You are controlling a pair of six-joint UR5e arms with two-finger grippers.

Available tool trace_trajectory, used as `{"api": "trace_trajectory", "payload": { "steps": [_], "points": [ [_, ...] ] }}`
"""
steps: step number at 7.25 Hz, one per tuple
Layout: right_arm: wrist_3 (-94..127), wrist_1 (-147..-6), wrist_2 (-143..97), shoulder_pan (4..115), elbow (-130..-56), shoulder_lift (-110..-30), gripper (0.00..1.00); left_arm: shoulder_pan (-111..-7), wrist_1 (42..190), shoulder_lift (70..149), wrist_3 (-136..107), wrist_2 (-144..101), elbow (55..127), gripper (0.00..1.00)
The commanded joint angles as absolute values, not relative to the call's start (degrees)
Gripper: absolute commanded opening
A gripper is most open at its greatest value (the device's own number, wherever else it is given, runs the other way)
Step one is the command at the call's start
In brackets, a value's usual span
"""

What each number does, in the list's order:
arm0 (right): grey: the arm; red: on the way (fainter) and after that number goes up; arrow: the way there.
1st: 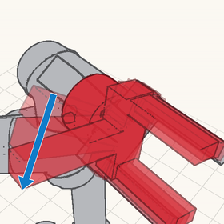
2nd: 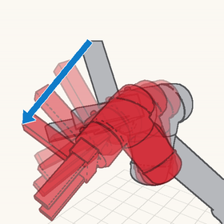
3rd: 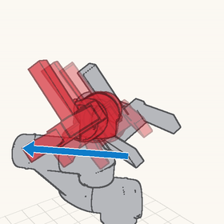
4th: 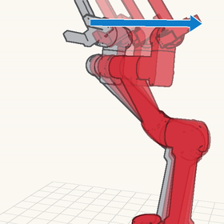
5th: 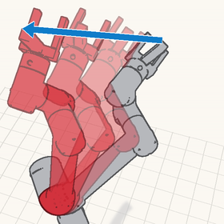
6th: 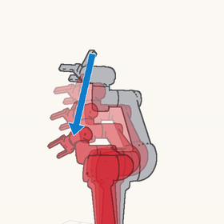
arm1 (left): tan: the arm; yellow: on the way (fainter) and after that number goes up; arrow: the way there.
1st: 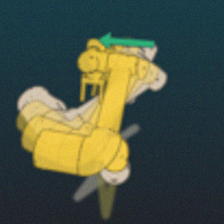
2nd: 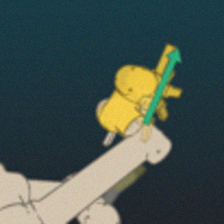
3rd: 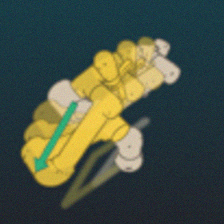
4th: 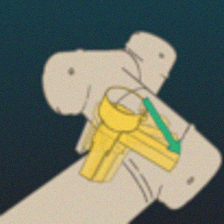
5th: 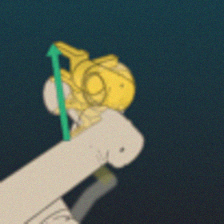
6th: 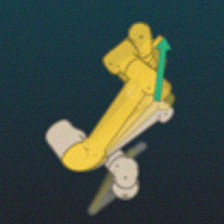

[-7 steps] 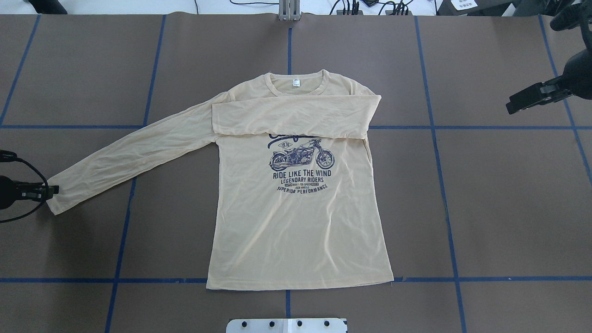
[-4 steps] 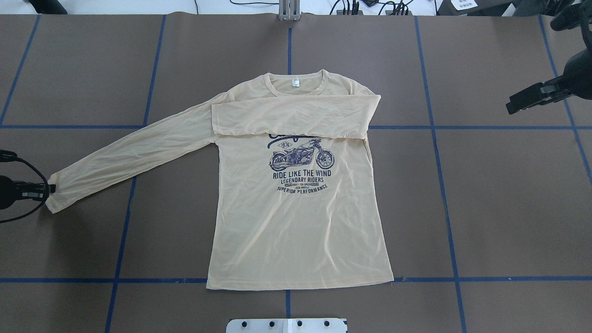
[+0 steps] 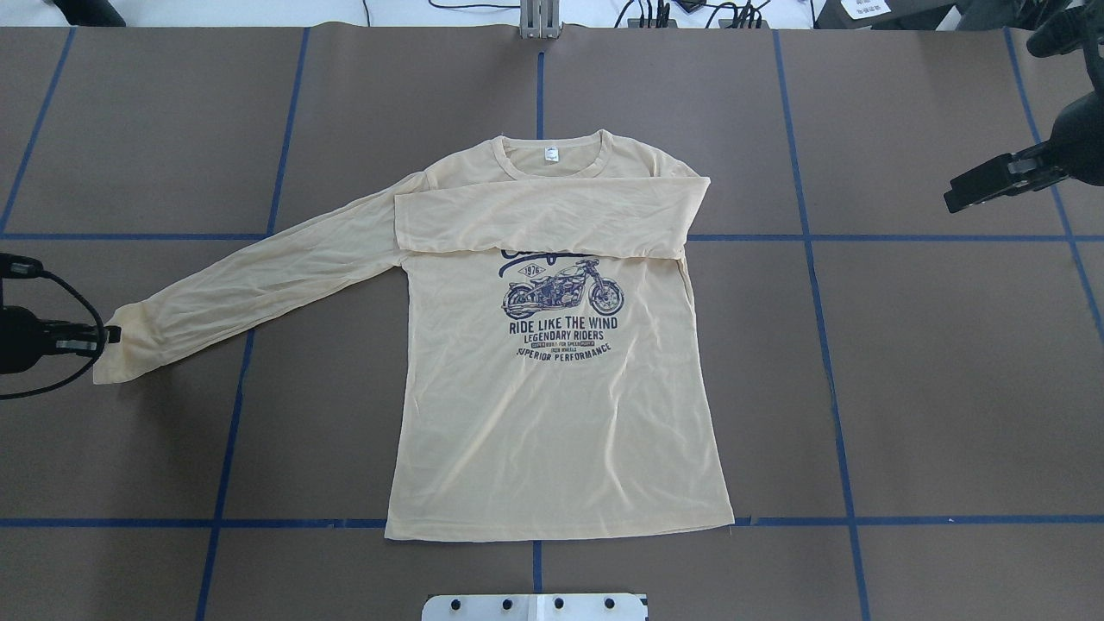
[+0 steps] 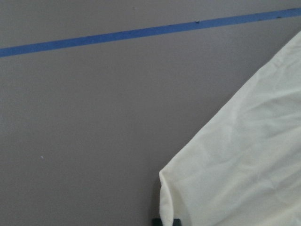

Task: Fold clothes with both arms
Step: 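Lower the left gripper and grasp the cuff of the other sleeve, then carry the sleeve cuff with the left gripper across the shirt body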

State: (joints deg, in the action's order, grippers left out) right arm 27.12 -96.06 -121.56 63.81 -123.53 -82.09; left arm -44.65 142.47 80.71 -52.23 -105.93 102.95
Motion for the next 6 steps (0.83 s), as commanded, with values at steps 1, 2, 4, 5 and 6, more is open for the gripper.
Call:
{"api": "trace_trajectory", "payload": {
  "steps": [1,2,4,5,6],
  "points": [
    [27.2,-96.1,-121.6,63.8,-123.4,-82.1,1.00,-44.8,118.6,94.0,-53.0,-106.3,111.8,0.00],
    [27.1,-96.1,-121.5,63.8,-123.2,-82.1,1.00,-44.7,107.0,104.9,-53.2,-106.3,111.2,0.00],
    [27.2,-96.1,-121.5,63.7,-123.0,-82.1,1.00,-43.8,95.5,121.4,-58.1,-106.8,104.5,0.00],
    [27.2,-96.2,-121.5,63.7,-123.0,-82.1,1.00,-43.3,95.8,129.5,-62.4,-106.7,96.7,0.00],
    [27.2,-96.1,-121.5,63.7,-122.9,-82.1,1.00,-43.0,96.0,137.0,-63.9,-106.8,89.5,0.00]
  ]
}}
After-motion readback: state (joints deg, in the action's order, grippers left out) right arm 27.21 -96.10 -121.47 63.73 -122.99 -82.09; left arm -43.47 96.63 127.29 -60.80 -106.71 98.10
